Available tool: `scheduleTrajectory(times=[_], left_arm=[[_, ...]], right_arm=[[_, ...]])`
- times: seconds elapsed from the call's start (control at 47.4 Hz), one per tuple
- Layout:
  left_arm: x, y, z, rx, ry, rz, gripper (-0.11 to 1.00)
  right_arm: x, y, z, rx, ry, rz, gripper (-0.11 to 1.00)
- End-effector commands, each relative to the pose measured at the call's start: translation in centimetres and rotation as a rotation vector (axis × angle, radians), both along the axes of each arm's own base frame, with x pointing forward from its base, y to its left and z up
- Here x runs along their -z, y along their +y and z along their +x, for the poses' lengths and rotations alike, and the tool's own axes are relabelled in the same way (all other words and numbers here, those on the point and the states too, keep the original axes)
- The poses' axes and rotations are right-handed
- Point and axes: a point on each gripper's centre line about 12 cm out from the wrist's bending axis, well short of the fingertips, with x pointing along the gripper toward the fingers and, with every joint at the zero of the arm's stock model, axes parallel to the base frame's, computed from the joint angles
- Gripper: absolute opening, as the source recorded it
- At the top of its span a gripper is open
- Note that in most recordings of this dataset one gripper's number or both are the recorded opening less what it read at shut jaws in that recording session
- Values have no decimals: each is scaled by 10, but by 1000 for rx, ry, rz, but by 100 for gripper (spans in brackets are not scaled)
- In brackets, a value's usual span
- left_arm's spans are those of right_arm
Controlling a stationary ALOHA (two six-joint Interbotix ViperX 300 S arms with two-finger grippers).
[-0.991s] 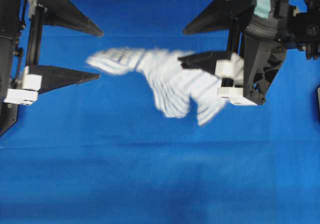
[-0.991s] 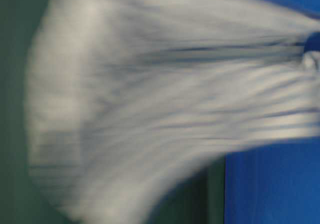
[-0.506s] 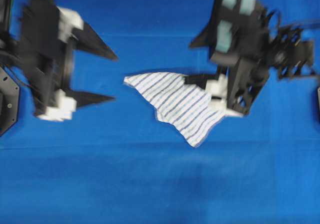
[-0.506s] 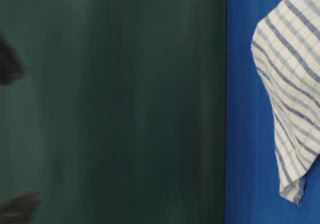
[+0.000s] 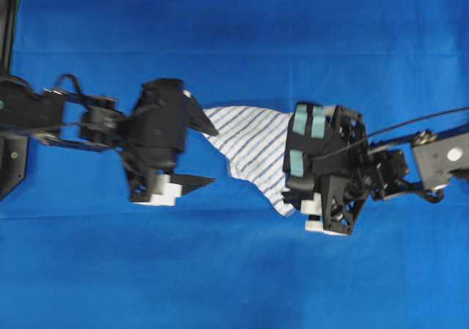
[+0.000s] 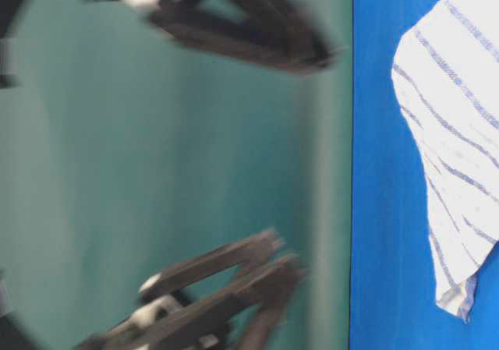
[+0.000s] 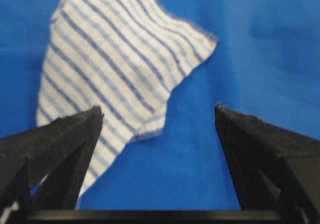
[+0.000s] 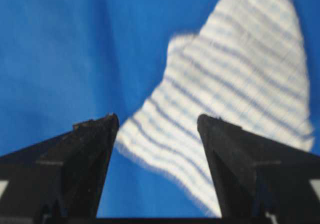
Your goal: Lift the towel with both arms.
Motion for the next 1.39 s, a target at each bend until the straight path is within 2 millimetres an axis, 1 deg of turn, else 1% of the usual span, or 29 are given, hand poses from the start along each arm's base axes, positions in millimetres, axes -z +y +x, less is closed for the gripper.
scheduleTrajectory(times=[0.0,0.021,0.084,0.148,0.211,0.401,0.506,0.675,0.78,0.864,0.949,0.991,1.033,1.096,1.138,1.202,1.244,1.37], left_arm=[[12,-1,11,2,-5,1,89],[21,-1,14,2,9,4,89],[38,-1,20,0,36,6,89],[52,-2,26,0,55,8,89],[66,-2,32,0,67,9,89],[97,1,43,-9,73,10,89],[110,4,46,-19,78,11,89],[125,9,47,-31,93,10,89],[130,11,47,-36,105,11,88],[132,14,47,-45,110,10,84],[131,16,47,-53,109,7,72],[131,17,46,-53,109,7,62],[131,16,47,-53,112,7,51],[132,16,46,-55,118,4,34],[131,16,46,-54,120,4,21],[130,16,46,-54,123,4,8],[130,16,46,-53,123,4,4],[126,16,48,-53,118,3,5]], right_arm=[[13,1,-1,-5,9,7,66],[19,1,-2,-7,18,6,66],[35,2,-3,-16,43,4,66],[50,2,-5,-24,64,4,66],[61,1,-6,-29,75,7,66],[86,1,-7,-46,76,27,66],[96,-1,-6,-46,76,37,66],[114,-8,-8,-31,103,41,66],[123,-13,-9,-18,123,40,66],[126,-18,-9,-7,134,38,66],[126,-19,-9,-6,133,36,65],[126,-19,-8,-10,132,33,63],[126,-19,-8,-11,131,33,58],[125,-19,-8,-11,129,33,44],[124,-19,-8,-12,126,34,32],[123,-19,-7,-14,119,35,14],[122,-19,-7,-17,114,36,4],[118,-17,-5,-30,80,46,3]])
